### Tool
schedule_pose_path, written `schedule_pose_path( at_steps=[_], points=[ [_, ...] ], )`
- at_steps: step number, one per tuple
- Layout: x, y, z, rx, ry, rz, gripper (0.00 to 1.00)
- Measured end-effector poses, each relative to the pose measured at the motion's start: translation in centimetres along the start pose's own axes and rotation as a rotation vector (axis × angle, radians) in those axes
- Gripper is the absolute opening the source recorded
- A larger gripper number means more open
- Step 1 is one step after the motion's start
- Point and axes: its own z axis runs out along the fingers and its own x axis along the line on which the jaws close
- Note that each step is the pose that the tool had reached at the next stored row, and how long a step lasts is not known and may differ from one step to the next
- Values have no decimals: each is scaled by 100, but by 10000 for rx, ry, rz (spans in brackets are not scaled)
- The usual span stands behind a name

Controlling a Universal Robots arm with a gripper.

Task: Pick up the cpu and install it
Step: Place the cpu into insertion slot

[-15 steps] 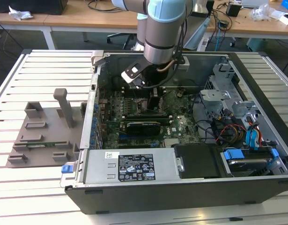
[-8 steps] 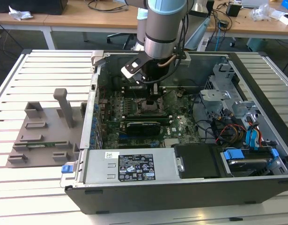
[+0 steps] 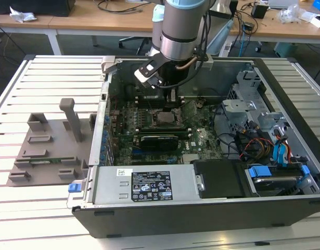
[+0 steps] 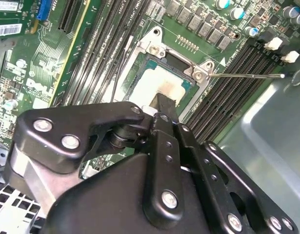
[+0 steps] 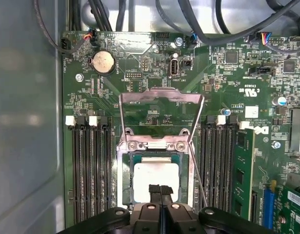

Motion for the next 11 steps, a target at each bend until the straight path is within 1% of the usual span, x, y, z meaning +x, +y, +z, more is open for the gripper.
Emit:
schedule_pose_path(
  at_steps=[1, 5, 11],
  points=[
    [-1, -1, -23, 0, -1, 0, 11],
    [-2, -3, -71, 0, -5, 0, 11],
    [-3, -6, -123, 1, -7, 0, 11]
  ],
)
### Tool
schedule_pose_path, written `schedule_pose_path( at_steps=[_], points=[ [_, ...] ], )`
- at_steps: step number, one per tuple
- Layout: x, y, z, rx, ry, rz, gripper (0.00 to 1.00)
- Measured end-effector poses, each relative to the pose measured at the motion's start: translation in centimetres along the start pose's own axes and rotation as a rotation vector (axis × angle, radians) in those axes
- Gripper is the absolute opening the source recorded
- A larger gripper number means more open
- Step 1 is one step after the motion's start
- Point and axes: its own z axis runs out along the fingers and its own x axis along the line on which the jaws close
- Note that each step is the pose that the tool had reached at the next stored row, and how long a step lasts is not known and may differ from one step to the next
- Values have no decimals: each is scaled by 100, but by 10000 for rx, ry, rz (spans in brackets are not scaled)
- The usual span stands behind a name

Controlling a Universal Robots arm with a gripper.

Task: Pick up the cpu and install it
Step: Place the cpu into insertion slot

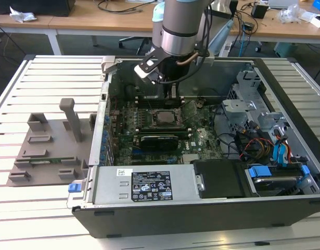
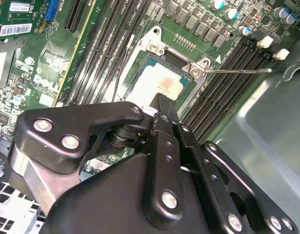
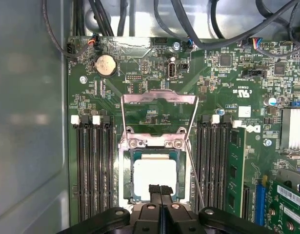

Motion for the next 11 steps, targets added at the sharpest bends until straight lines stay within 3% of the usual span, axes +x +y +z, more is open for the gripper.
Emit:
schedule_pose_path(
  at_steps=[8, 11],
  points=[
    [-3, -5, -112, -1, -4, 0, 11],
    [-5, -8, -191, -1, -13, 0, 11]
  ],
)
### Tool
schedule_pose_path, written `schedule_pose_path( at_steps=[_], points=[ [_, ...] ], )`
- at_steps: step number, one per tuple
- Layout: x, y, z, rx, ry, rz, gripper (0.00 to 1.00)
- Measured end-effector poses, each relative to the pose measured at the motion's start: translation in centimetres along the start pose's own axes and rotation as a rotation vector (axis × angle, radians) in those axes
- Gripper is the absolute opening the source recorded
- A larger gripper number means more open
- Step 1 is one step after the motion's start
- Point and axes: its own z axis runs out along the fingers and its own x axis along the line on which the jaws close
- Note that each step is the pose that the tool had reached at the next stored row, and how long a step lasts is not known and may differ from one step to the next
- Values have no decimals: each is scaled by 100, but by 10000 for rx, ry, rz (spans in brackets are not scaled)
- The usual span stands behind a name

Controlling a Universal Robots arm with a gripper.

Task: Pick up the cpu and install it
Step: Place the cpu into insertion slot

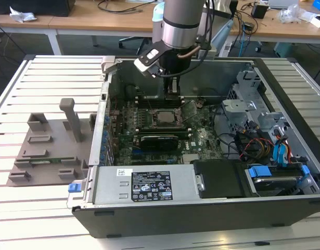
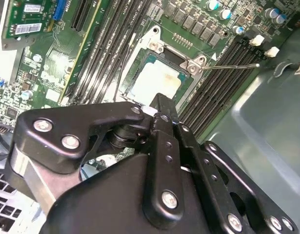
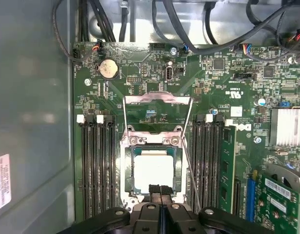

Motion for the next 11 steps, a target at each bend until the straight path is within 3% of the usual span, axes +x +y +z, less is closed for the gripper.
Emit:
schedule_pose_path(
  at_steps=[2, 7, 11],
  points=[
    [-2, -4, -94, 1, -9, 1, 11],
    [-6, -11, -231, 0, -11, 2, 11],
    [-6, -11, -240, 0, -10, 1, 11]
  ],
)
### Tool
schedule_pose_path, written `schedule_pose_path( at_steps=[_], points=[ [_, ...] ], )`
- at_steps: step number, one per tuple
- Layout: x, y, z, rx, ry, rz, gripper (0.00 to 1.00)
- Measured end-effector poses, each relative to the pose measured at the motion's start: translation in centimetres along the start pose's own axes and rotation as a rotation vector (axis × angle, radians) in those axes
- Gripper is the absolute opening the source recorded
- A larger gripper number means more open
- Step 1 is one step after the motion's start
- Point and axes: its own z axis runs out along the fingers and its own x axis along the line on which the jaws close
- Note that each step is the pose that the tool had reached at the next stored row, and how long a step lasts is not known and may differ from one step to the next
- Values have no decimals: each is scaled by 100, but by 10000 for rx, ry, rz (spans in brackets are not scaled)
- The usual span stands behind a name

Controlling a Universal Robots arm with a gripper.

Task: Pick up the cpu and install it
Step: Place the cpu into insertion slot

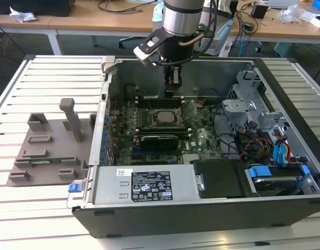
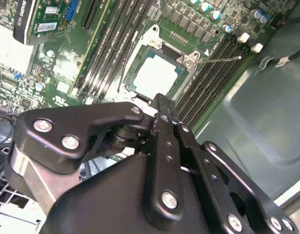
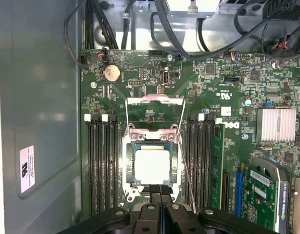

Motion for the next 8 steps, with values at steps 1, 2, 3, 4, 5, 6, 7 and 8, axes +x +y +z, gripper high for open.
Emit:
schedule_pose_path(
  at_steps=[1, 2, 3, 4, 5, 6, 7, 8],
  points=[
    [0, 0, 0, 0, 0, 0, 11],
    [0, 0, -1, 0, 1, 0, 11],
    [0, 0, -2, 0, 0, 0, 11],
    [0, 0, -2, 0, 0, 0, 11],
    [0, 0, -3, -1, 0, 0, 11],
    [0, 0, -4, 0, 0, 0, 11],
    [0, 0, -4, 0, 0, 0, 11],
    [0, 0, -5, -1, 0, 0, 11]
  ],
)
